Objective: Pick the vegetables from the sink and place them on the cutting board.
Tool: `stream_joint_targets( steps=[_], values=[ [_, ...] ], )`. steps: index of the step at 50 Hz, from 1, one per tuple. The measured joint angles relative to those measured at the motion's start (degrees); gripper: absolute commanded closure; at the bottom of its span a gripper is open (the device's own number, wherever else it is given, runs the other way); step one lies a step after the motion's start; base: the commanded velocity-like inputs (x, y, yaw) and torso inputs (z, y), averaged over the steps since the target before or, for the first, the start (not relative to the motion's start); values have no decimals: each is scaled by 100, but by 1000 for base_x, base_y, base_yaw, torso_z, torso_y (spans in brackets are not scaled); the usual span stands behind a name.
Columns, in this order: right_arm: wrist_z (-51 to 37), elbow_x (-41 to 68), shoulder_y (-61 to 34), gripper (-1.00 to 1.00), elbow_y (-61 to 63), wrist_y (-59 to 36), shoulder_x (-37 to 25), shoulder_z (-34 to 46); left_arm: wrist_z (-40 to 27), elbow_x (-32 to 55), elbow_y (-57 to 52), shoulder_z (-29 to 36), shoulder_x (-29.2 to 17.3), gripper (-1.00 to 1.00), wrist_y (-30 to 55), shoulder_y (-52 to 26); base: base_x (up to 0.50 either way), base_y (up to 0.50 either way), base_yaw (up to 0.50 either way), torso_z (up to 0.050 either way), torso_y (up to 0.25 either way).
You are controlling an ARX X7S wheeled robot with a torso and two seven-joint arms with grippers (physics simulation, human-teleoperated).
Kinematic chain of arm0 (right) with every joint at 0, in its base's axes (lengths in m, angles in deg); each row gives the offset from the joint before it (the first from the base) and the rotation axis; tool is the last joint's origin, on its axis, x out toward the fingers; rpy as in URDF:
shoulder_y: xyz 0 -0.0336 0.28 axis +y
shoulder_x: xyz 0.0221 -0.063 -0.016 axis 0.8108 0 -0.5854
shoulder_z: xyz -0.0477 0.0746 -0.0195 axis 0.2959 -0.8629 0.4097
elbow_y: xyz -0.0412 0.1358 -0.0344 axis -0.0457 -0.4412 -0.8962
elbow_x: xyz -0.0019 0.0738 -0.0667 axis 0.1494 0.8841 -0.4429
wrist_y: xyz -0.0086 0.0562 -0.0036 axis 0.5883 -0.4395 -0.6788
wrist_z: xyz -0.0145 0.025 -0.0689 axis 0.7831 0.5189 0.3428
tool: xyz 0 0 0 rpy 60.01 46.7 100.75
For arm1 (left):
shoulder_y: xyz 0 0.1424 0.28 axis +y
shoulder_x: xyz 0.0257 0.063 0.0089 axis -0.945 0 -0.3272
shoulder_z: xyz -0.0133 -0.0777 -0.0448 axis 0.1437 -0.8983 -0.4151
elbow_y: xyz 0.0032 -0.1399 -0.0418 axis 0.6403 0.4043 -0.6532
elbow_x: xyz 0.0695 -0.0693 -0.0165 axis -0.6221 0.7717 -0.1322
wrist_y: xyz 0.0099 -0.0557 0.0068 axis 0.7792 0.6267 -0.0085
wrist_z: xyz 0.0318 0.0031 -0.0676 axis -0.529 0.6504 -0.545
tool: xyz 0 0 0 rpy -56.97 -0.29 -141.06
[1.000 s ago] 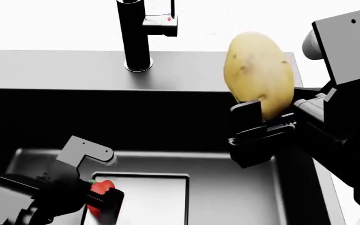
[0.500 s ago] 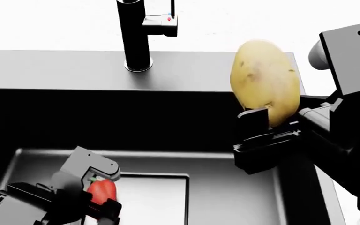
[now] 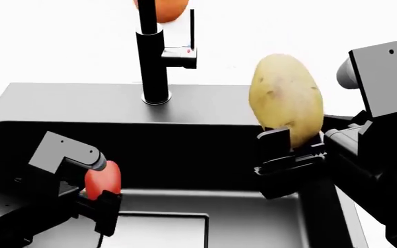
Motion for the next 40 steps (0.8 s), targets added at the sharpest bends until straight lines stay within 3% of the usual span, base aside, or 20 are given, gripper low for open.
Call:
stream_joint_targets(
  steps=[15, 25, 40],
  values=[
    [397, -448, 340, 100, 259, 265, -62, -82, -179, 405, -1723, -621, -447, 100, 1039, 265, 0, 0, 0, 0, 250],
    [564, -600, 564, 100, 418, 461, -111, -189, -246, 585, -2316, -957, -631, 100, 1413, 338, 0, 0, 0, 0, 0],
    [489, -469, 774, 100, 548, 577, -239, -304, -353, 822, -3012, -1364, -800, 100, 1901, 514, -342, 0, 0, 0, 0]
  ],
)
